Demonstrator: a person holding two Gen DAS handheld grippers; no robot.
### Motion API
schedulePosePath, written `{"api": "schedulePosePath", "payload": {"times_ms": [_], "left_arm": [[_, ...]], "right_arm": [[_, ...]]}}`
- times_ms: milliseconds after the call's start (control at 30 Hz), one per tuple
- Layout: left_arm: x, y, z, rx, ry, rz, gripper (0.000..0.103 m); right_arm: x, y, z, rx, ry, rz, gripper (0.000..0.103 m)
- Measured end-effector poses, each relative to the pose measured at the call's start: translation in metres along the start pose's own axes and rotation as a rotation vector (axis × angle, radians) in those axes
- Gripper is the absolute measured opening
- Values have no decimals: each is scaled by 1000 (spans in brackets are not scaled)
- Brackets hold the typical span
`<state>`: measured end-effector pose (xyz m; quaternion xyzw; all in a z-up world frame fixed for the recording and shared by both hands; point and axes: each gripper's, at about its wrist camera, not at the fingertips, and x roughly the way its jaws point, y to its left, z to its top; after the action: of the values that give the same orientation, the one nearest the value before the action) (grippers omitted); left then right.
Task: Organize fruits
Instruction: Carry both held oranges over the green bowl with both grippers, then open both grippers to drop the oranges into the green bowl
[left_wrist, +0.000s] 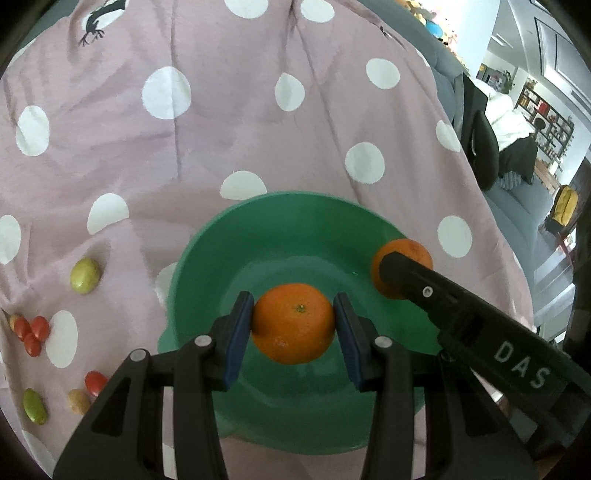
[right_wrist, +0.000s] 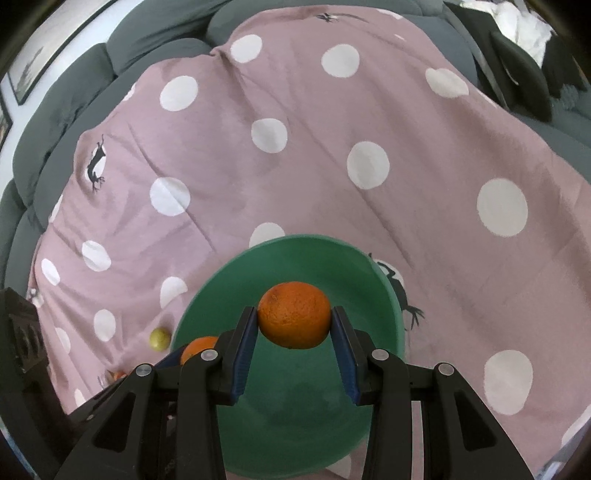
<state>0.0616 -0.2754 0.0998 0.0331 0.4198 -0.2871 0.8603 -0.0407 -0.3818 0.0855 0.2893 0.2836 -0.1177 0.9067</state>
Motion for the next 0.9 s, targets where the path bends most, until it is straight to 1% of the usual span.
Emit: {"api": "schedulePosePath", "payload": {"times_ms": [100,300,567,633,900], "left_arm": [[7,-2,-1,4,15,11,44],[15,-7,-4,19,43,2,44],[23,-11,-9,17,61,-3,45],[26,-13,-9,25,64,5,45],[29,-14,-10,23,83,-1,46]], "right_arm": [[3,-3,0,11,6,-10,43],[9,-6,-1,17,32,-32,43],[15,-10,-2,28,60,-70,43],[17,-11,-2,30,66,-76,43],[18,-9,-2,10,68,-95,43]]}}
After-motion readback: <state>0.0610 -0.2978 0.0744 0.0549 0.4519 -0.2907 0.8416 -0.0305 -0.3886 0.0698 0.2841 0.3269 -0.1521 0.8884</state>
